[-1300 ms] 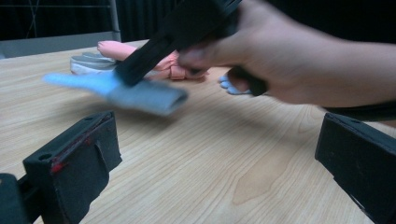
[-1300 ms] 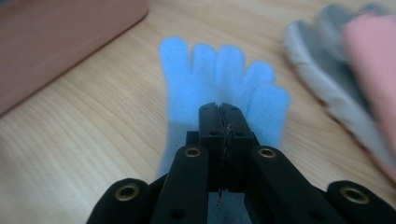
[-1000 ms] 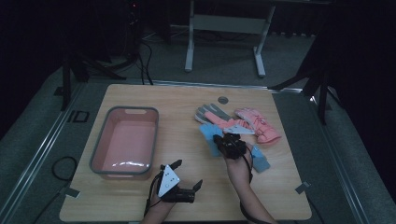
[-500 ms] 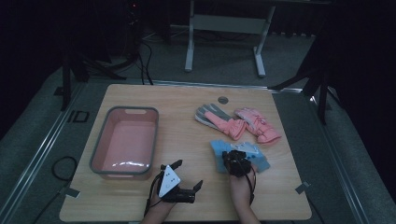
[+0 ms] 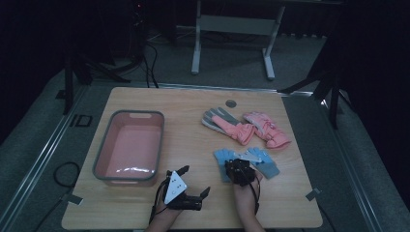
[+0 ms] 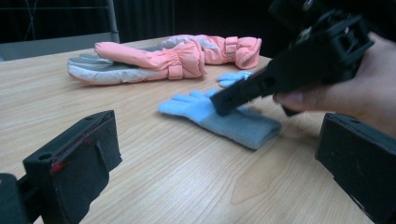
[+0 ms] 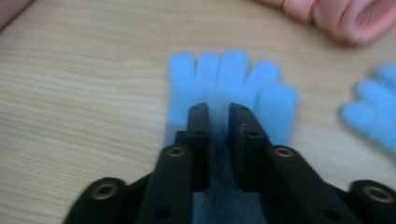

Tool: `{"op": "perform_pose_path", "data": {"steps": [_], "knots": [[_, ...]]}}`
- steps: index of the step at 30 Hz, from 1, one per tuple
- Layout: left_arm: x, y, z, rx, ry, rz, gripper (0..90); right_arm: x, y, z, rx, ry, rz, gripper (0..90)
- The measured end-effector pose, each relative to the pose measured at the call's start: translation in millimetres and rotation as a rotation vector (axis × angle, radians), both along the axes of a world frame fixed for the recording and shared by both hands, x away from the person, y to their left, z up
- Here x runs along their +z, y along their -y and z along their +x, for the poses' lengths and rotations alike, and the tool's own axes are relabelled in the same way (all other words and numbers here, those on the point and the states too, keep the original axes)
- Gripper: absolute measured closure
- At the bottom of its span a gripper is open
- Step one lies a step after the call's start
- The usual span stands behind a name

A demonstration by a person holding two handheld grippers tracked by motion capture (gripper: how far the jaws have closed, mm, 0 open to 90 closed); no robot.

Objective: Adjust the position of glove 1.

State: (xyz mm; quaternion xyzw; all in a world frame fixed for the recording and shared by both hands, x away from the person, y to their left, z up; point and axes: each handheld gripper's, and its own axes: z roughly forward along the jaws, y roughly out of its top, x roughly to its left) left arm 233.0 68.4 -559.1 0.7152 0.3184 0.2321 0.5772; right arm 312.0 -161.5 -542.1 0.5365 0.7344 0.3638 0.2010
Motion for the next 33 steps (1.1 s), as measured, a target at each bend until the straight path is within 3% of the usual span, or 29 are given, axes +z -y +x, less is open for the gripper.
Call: {"op": "perform_pose_path", "data": {"steps": [3, 6, 9, 16, 22, 29, 31, 33], "knots": [[0.0, 0.0, -0.1, -0.002, 0.000, 0.002, 0.0, 15.2, 9.8, 3.1, 0.060, 0.059, -0.017, 69.9], [0.1, -0.1, 0.2, -0.003, -0.002, 0.001, 0.0, 29.1, 25.3, 11.4, 0.170, 0.098, -0.034, 70.2], [0.1, -0.1, 0.4, -0.002, -0.003, -0.001, 0.0, 38.7, 47.7, 19.6, 0.229, 0.135, -0.109, 70.0], [-0.1, 0.0, 0.3, -0.003, 0.000, -0.003, 0.1, 44.7, 111.8, 34.1, 0.343, 0.116, -0.083, 65.0], [0.0, 0.4, 0.5, -0.006, -0.001, -0.002, 0.1, 28.7, 146.9, 45.3, 0.407, 0.040, -0.087, 66.6], [-0.2, -0.2, 0.8, -0.002, -0.003, -0.013, 0.1, -2.9, 153.5, 57.6, 0.417, -0.017, -0.098, 65.8], [-0.3, -0.5, 0.5, -0.001, -0.001, -0.014, 0.1, -7.3, 152.6, 56.8, 0.397, -0.011, -0.082, 74.5], [-0.3, -0.6, 0.5, -0.001, -0.002, -0.015, 0.0, -8.7, 150.2, 54.2, 0.395, 0.012, -0.104, 82.1]]}}
